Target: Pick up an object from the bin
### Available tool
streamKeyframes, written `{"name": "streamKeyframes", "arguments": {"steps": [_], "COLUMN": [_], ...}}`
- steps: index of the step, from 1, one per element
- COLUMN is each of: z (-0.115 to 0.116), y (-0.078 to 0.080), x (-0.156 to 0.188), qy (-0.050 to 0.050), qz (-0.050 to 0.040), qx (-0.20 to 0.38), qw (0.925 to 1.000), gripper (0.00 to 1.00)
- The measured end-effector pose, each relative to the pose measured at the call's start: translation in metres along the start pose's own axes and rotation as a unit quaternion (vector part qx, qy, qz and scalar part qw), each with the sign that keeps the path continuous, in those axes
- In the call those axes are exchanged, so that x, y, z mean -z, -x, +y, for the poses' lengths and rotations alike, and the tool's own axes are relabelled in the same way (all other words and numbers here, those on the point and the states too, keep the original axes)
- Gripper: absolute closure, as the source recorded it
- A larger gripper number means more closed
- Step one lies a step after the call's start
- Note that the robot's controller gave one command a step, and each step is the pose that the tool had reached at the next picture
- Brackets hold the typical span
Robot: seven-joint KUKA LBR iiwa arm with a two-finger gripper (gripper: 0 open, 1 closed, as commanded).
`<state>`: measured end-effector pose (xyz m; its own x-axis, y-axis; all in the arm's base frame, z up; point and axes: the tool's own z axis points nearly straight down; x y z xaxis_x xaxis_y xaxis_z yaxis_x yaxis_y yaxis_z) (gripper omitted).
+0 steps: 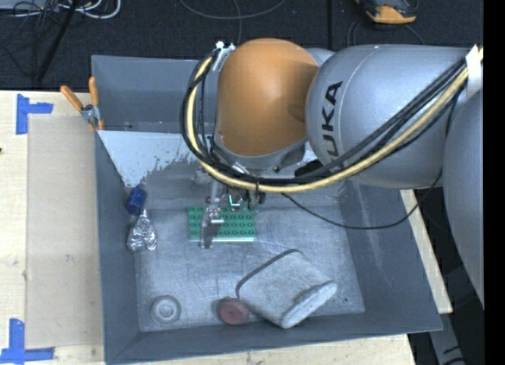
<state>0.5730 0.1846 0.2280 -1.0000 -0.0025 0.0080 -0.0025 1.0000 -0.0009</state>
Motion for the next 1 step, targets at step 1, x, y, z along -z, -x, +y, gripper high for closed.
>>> {"name": "streamKeyframes", "arguments": {"steps": [1], "z": [-0.0504], "y": [0.036], "x": [-0.144], "qy": [0.002], "qz": [-0.0085], "qx": [0.015], "qw": [0.9999], "gripper": [0.0]}}
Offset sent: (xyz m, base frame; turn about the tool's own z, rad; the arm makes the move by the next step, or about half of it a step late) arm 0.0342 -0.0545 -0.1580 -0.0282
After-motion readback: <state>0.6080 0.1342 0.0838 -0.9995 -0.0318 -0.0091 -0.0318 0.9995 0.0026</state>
